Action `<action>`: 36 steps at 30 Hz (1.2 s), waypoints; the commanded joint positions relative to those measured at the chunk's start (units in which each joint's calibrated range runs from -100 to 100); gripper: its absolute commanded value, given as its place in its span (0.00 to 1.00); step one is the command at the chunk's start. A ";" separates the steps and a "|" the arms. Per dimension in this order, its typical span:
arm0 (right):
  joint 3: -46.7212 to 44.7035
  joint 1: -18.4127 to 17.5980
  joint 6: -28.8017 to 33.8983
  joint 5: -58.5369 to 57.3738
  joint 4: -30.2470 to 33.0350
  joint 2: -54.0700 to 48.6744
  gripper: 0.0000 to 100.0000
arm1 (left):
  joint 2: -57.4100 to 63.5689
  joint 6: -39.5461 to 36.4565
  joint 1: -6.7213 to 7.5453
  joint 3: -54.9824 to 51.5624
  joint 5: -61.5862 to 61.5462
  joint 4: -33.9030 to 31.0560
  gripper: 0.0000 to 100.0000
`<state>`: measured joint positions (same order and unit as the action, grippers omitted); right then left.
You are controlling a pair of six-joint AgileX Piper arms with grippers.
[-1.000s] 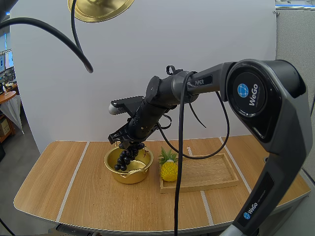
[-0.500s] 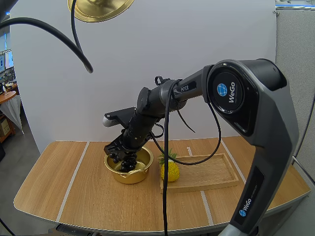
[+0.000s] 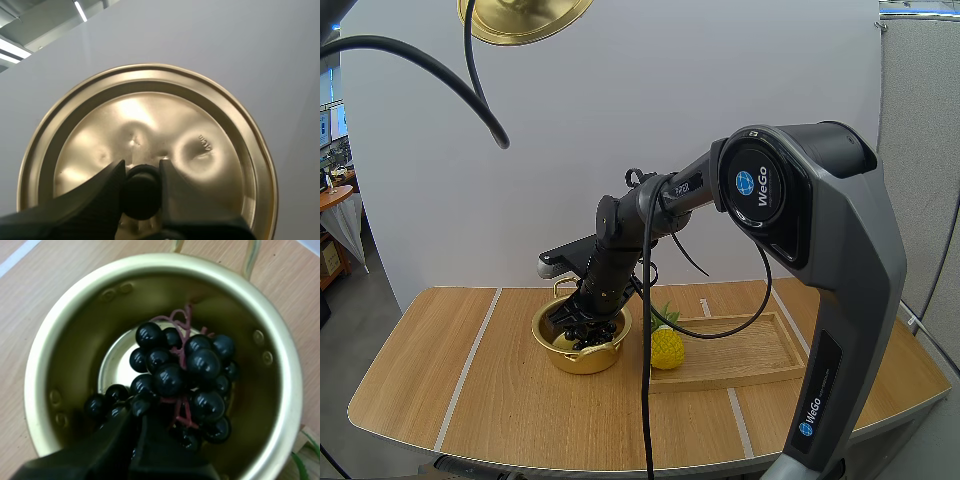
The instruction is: Open the pot, put the grape inside, and close it
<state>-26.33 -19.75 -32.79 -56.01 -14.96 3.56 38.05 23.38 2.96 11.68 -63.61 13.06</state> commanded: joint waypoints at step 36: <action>0.01 -0.04 2.60 -3.16 0.25 -23.36 1.00 | 0.26 -0.52 0.18 0.40 1.38 -0.39 0.00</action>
<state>-26.33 -19.75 -31.08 -56.83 -14.62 -15.60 38.05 23.38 2.96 11.68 -63.61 13.06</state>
